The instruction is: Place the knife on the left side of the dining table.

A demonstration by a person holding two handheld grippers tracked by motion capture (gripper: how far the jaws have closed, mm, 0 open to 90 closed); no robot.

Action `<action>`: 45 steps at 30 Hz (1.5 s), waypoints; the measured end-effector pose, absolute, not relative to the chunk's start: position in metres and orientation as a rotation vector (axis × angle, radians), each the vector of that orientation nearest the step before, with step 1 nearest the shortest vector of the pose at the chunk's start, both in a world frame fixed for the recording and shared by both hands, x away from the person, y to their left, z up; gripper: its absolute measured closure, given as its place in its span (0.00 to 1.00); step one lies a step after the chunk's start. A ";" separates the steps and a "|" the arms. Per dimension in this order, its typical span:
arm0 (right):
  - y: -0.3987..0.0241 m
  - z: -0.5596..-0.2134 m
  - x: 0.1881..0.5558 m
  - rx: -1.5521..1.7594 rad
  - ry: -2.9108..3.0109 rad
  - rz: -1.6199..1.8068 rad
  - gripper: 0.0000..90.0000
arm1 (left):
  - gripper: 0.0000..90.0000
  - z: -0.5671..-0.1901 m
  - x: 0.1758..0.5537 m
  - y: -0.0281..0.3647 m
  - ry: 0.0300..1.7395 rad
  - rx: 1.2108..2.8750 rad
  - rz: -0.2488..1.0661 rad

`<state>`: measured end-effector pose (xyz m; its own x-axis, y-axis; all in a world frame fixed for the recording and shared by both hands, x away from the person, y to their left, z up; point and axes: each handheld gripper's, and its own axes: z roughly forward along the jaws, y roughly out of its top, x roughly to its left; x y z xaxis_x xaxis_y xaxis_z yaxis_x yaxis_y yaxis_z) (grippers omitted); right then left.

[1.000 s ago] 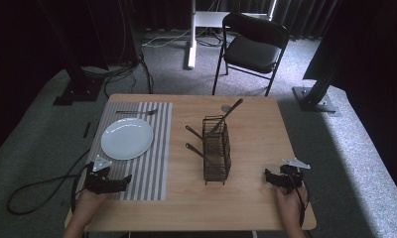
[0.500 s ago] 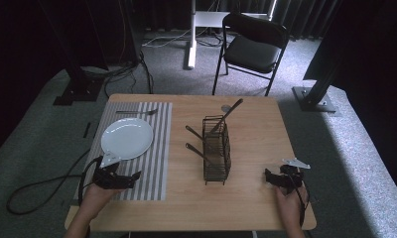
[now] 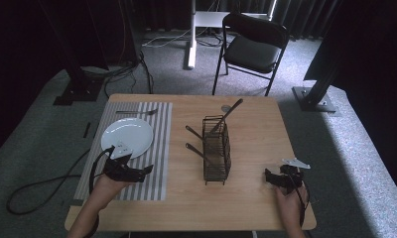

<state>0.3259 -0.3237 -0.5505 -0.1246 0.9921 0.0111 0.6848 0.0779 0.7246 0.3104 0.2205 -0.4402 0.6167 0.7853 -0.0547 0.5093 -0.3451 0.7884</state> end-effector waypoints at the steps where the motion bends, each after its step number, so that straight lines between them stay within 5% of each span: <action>1: -0.324 -0.551 0.326 1.654 1.866 0.811 0.13 | 0.03 -0.439 0.311 0.219 1.012 2.024 0.432; 45: -0.324 -0.551 0.326 1.653 1.865 0.812 0.13 | 0.04 -0.362 0.371 0.145 0.797 2.027 0.400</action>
<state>0.3259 -0.3238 -0.5505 -0.1250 0.9921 0.0112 0.6839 0.0779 0.7254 0.3710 0.1455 -0.3624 0.7403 0.6719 -0.0233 0.3828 -0.3928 0.8362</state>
